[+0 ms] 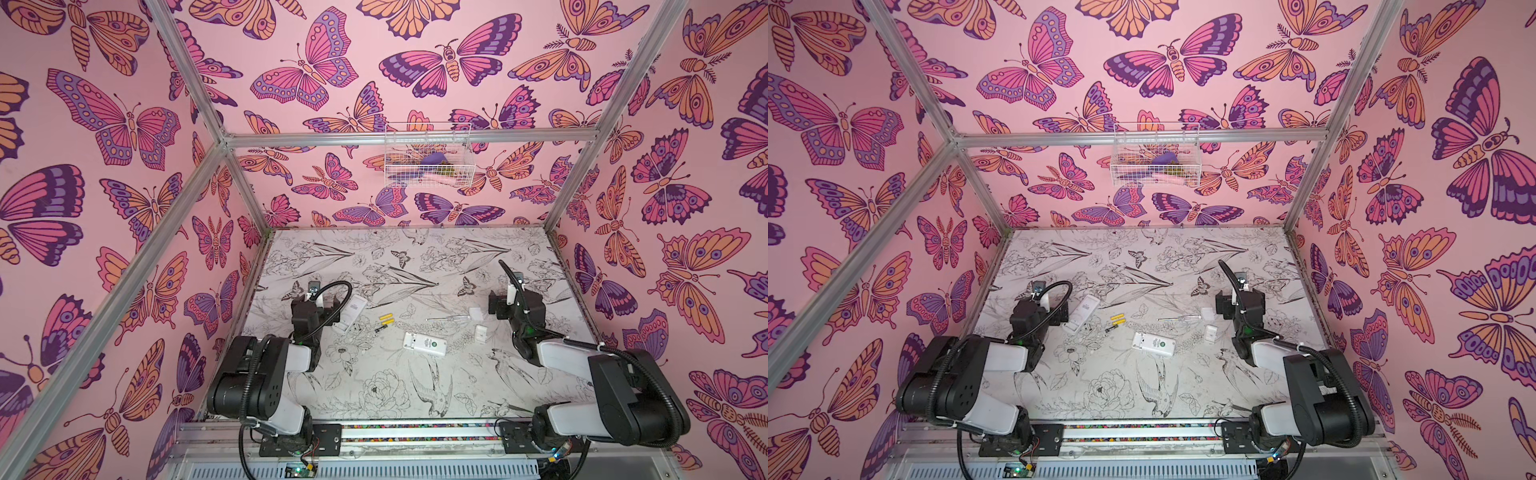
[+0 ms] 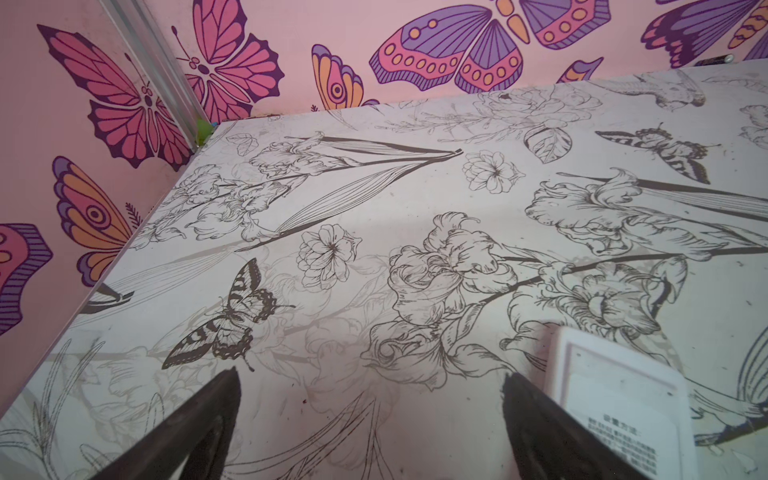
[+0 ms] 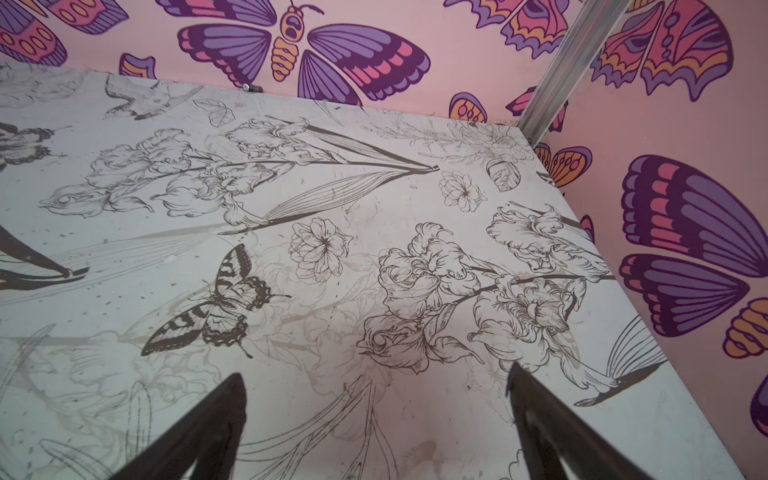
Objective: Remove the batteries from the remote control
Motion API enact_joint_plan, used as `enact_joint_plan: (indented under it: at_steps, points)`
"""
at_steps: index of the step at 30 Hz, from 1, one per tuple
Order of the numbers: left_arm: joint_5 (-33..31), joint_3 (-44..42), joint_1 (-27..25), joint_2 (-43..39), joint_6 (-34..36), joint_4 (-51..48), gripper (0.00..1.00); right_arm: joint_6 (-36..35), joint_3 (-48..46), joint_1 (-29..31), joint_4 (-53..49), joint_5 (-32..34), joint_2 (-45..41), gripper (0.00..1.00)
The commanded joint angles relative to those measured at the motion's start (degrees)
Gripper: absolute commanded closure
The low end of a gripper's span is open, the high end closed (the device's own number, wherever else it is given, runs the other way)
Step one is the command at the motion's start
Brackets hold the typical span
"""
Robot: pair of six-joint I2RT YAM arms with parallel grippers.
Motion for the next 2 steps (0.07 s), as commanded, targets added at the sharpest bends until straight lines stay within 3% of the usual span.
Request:
enact_joint_plan:
  at_steps: [1, 2]
  points:
    - [-2.66, 0.52, -0.07, 0.35, -1.37, -0.05, 0.01, -1.04, -0.86, -0.35, 3.16, -1.86, -1.98, 0.02]
    - [-2.94, 0.53, -0.18, 0.34, -1.40, 0.07, 0.01, -1.04, -0.99, -0.44, 3.41, -2.03, -1.94, 0.02]
